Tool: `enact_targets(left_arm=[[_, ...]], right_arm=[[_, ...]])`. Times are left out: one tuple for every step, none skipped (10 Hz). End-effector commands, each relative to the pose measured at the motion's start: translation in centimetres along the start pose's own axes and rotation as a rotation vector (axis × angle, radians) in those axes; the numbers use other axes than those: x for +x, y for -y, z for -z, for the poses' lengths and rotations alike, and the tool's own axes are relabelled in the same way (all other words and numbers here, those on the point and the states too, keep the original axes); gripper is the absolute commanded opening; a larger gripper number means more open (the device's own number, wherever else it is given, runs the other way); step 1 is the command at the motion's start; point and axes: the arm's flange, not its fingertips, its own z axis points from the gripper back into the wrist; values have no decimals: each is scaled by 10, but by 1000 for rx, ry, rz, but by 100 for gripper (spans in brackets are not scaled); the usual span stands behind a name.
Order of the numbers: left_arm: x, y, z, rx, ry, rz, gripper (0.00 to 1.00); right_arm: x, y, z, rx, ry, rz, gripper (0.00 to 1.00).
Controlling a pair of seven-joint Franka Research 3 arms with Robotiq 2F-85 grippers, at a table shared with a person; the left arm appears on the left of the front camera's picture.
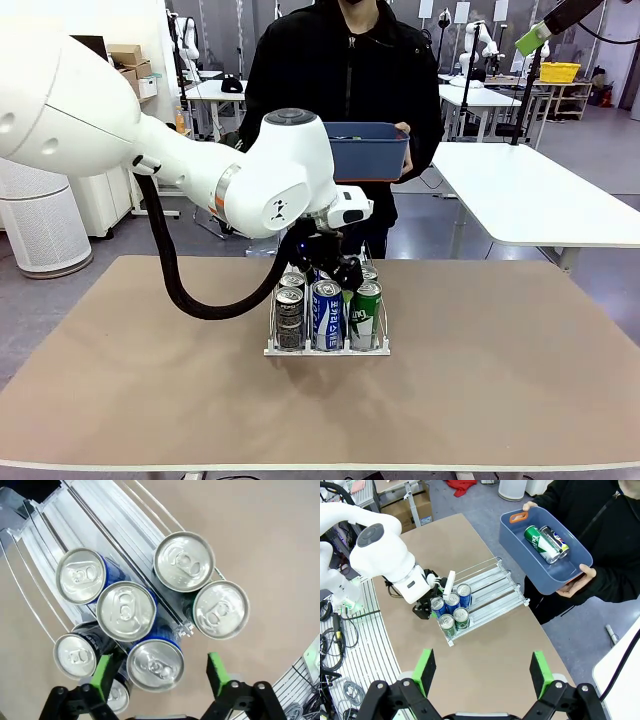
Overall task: Fill the beverage cans into the dispenser.
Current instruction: Place the picked Ionic drink in the line of the Automatic Can Dispenser with the same cans.
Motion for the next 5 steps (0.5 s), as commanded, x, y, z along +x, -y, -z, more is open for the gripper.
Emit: enact_targets(left_arm=[[-16,8,-9,33,19,3,100],[-21,13,-12,46,37,14,100],[-27,14,-11,55,44,18,100],[-8,8,-13,14,17,18,100],[-8,8,-13,14,17,18,100]], right_arm=[[0,0,1,8,6,2,100],[0,0,1,8,6,2,100],[0,0,1,8,6,2,100],[0,0,1,8,6,2,100],[0,0,1,8,6,2,100]])
